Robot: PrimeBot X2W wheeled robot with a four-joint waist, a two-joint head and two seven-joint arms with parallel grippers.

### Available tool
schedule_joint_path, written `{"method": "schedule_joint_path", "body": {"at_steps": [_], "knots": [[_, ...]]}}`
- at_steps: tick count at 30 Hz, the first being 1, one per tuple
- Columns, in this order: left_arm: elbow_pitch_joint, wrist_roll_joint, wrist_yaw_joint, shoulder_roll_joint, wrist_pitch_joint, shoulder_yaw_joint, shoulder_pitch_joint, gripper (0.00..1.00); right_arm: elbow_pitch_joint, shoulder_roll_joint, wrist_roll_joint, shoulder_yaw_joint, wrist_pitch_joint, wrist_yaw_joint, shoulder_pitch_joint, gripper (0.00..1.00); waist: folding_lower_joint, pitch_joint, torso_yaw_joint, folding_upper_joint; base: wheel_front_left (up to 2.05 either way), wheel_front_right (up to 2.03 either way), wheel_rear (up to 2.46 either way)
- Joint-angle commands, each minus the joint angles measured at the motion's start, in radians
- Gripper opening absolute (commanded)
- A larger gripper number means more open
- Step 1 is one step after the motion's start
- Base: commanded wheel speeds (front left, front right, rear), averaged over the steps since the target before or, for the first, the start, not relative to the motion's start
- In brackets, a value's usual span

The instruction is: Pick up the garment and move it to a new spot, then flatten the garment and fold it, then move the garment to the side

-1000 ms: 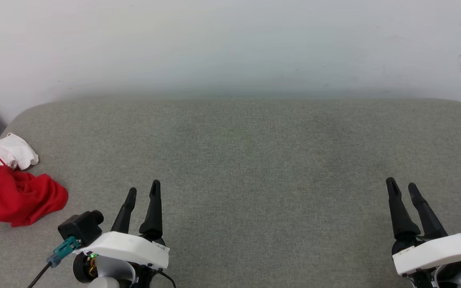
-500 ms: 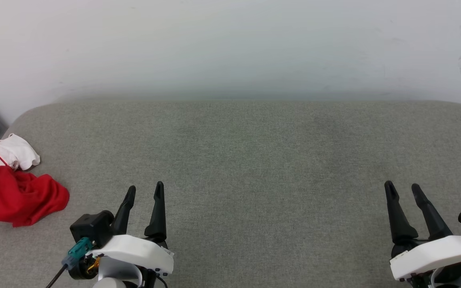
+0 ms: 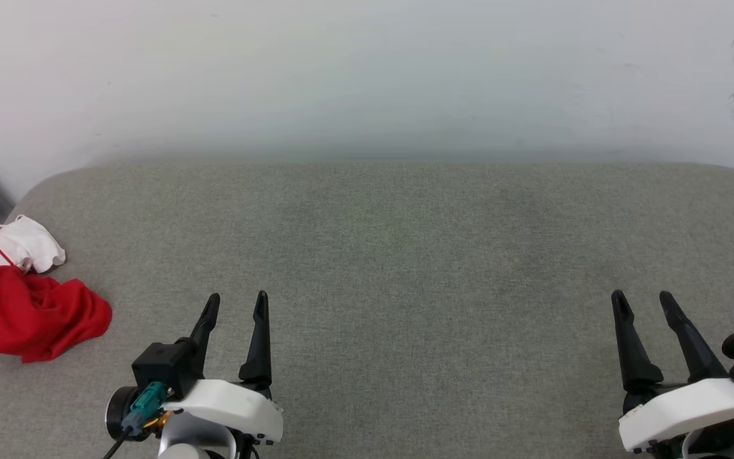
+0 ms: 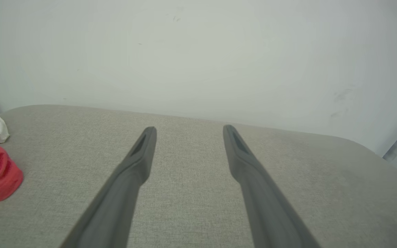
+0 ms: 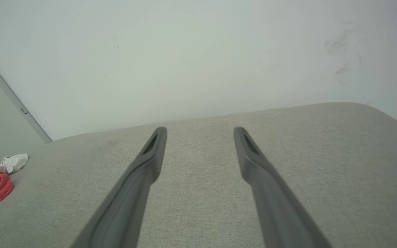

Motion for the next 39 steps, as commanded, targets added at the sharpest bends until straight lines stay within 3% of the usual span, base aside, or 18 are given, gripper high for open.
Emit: {"method": "schedule_joint_path", "body": {"at_steps": [1,19,39], "knots": [[-0.002,0.028,0.004,0.002,-0.01,-0.004,0.003,1.0,-0.015,0.004,-0.028,0.0,-0.001,0.0,0.005,1.0,0.0,-0.001,0.0,0.0,0.0,0.0,0.0],[0.009,0.16,0.018,-0.003,-0.047,-0.02,0.007,1.0,-0.027,0.005,-0.131,-0.007,-0.011,0.0,0.017,1.0,0.0,-0.008,0.002,0.0,0.0,0.0,0.0],[0.014,0.213,0.025,-0.019,-0.072,-0.003,0.008,1.0,-0.002,0.005,-0.183,-0.029,-0.046,0.0,0.004,1.0,0.0,-0.003,0.007,0.0,0.0,0.0,0.0]]}}
